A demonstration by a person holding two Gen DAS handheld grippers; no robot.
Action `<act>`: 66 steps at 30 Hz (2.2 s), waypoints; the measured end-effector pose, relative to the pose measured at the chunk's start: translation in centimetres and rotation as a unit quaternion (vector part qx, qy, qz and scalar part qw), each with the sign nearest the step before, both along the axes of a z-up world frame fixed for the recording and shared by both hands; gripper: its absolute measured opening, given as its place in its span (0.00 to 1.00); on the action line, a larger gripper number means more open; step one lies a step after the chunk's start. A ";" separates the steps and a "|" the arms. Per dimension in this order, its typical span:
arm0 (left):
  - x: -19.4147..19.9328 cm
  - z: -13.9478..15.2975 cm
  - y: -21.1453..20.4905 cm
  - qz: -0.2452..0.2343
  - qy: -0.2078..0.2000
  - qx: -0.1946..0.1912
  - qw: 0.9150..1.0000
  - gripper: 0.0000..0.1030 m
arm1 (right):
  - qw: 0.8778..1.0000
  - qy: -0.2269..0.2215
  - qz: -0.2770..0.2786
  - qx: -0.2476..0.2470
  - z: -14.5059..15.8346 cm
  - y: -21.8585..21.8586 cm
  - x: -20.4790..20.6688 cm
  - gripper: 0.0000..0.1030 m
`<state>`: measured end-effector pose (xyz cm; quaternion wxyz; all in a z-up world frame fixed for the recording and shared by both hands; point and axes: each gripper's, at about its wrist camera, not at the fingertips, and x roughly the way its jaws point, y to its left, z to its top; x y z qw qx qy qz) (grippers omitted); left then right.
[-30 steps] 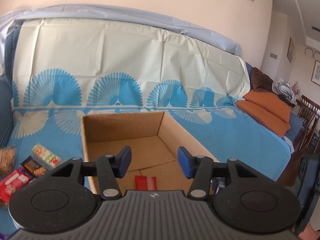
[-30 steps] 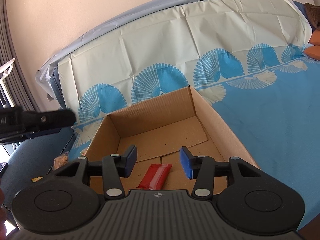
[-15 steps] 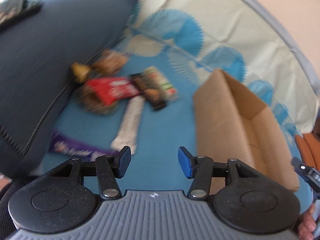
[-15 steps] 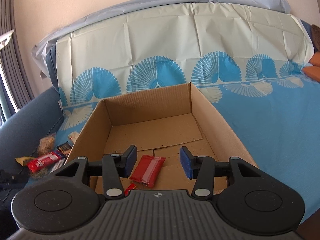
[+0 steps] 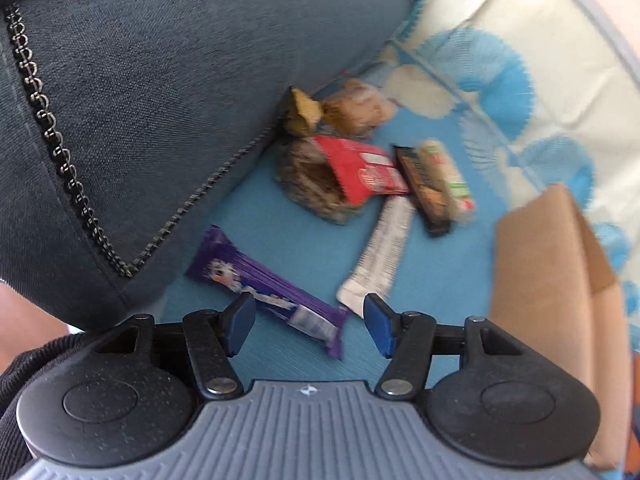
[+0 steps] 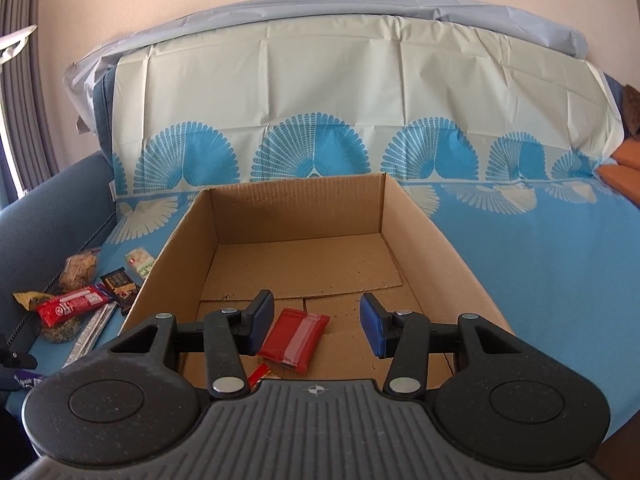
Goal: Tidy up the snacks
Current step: 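Move the left gripper to the purple candy stick and grasp it, then move the right gripper to the silver stick pack and grasp it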
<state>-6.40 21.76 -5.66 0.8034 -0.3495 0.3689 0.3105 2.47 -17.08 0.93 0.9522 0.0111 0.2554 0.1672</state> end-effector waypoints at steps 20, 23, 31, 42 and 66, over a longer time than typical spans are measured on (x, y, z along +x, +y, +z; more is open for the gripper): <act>1.8 1.9 3.0 -0.134 0.028 0.059 0.989 0.18 | 1.000 -0.012 -0.010 -0.013 0.2 0.2 -0.2 0.50; 1.3 1.2 3.4 -0.161 0.028 0.022 0.986 0.19 | 0.999 -0.034 -0.007 -0.021 0.6 0.6 -0.9 0.50; -0.2 1.6 2.4 -0.173 0.003 0.031 0.984 0.19 | 0.998 0.013 0.057 0.035 1.4 4.8 -2.2 0.33; -0.9 1.5 2.2 -0.147 0.028 0.038 0.988 0.19 | 0.978 0.093 0.180 0.045 -0.6 18.4 -2.8 0.34; -0.9 1.4 2.3 -0.181 -0.003 0.064 0.981 0.19 | 0.962 0.145 0.210 -0.099 -9.7 31.4 1.3 0.31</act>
